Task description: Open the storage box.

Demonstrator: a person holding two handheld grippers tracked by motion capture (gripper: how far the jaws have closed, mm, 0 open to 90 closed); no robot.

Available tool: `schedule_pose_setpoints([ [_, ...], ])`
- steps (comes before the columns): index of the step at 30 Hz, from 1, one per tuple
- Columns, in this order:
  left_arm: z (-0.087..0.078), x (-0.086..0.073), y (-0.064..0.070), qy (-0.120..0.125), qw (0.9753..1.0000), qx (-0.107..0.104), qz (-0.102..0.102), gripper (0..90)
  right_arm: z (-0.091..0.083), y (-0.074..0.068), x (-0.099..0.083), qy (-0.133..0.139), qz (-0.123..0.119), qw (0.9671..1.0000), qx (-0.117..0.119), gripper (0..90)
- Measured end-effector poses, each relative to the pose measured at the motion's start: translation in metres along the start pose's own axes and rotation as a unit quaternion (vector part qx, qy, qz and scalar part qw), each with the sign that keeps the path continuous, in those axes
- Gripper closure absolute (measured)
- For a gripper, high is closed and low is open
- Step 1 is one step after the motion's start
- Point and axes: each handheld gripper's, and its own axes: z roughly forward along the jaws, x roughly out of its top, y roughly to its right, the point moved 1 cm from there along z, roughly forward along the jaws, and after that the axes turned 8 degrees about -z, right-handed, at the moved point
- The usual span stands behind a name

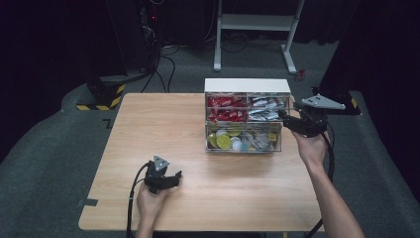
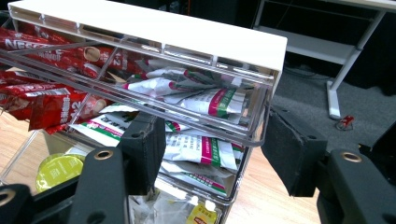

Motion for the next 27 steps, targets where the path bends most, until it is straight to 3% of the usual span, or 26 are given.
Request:
schedule_pose_setpoints([
  [27,-0.002,0.000,0.001,-0.004,1.0000,-0.001,0.000,26.9,0.005,0.008,0.015,-0.001,0.019,0.9998,0.006,39.1],
])
